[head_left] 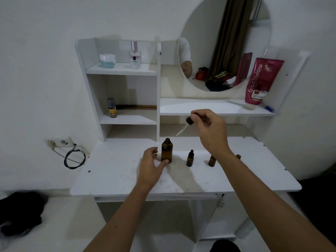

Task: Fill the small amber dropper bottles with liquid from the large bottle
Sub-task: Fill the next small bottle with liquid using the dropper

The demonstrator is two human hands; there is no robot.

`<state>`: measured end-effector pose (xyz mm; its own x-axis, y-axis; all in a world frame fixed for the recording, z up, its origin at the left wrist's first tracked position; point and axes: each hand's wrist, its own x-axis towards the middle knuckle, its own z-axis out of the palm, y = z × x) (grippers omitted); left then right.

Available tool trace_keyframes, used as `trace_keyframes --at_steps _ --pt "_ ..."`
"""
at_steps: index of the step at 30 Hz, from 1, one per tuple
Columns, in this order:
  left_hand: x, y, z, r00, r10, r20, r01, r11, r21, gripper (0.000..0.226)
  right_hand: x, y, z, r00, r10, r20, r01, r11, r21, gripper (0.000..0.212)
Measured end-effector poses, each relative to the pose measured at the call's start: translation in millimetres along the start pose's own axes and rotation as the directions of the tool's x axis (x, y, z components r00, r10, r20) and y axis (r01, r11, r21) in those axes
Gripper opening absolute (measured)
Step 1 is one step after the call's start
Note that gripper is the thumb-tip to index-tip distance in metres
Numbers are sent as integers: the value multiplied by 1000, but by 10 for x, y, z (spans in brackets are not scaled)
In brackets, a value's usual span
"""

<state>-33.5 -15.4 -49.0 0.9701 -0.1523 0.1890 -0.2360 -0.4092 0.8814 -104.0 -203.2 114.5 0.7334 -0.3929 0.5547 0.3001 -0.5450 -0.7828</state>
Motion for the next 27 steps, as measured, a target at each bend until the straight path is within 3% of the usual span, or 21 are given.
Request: trace_keyframes --at_steps 4,8,14,18,23,27 --pt "-162 102 -17 976 -110 -186 88 989 -121 62 -157 141 -424 997 47 -55 -49 998 -35 15" --pt "-422 316 174 976 -107 -191 73 981 -177 42 -315 376 -922 985 112 -131 -124 989 -86 16" --pt "-819 670 846 996 83 38 -74 977 -199 19 -472 689 -1537 953 168 -251 -210 966 -151 11" --pt "-931 816 1353 921 267 284 -244 963 -116 29 -509 823 -1705 944 175 -279 -230 957 -177 13" --pt "-835 1057 1723 899 234 370 -206 972 -113 54 -484 931 -1737 941 189 -280 -237 960 -152 12" --pt "-722 1112 1943 910 198 364 -179 980 -87 60 -427 950 -1730 950 149 -273 -198 967 -160 12"
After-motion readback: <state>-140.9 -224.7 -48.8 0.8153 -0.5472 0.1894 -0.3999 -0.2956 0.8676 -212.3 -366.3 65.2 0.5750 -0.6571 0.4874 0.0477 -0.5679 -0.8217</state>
